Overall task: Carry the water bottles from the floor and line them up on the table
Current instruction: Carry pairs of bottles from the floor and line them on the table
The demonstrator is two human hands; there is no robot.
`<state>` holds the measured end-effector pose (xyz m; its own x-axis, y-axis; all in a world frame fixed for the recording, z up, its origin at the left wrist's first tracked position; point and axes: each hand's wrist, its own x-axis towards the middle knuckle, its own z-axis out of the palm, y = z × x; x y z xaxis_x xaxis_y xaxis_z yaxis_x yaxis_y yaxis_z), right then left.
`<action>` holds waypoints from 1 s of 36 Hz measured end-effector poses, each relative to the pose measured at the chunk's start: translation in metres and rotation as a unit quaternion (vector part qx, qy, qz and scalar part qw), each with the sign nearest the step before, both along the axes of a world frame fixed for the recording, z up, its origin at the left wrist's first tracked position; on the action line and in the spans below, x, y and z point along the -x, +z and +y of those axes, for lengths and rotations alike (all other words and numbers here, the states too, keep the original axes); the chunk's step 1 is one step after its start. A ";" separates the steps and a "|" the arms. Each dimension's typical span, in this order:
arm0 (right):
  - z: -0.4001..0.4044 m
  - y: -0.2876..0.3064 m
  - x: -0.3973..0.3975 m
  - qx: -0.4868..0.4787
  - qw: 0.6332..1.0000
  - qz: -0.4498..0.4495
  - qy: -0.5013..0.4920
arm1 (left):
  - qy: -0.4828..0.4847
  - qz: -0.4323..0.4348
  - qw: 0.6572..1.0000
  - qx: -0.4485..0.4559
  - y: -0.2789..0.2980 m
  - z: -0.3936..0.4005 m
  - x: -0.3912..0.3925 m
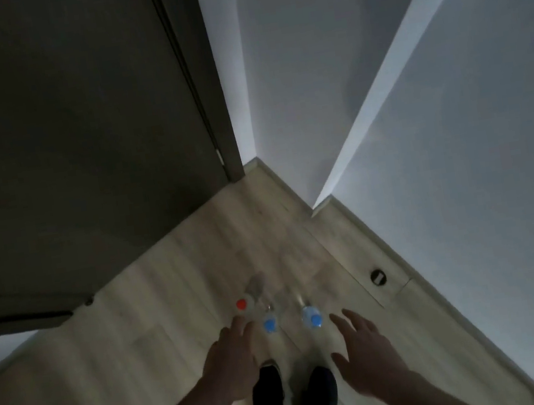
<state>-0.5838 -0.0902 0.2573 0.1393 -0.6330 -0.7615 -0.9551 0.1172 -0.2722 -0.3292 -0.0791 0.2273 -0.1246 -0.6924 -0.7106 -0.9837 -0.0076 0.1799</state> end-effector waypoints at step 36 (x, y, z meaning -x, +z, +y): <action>0.008 -0.186 -0.015 0.020 0.976 -0.056 -0.211 | -0.041 0.009 0.998 0.040 -0.162 -0.006 0.036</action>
<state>-0.5688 -0.0827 0.0710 -0.0596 -0.6811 -0.7297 -0.7880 0.4809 -0.3845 -0.3656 -0.0855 0.0651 -0.1955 -0.7341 -0.6502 -0.9769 0.0876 0.1948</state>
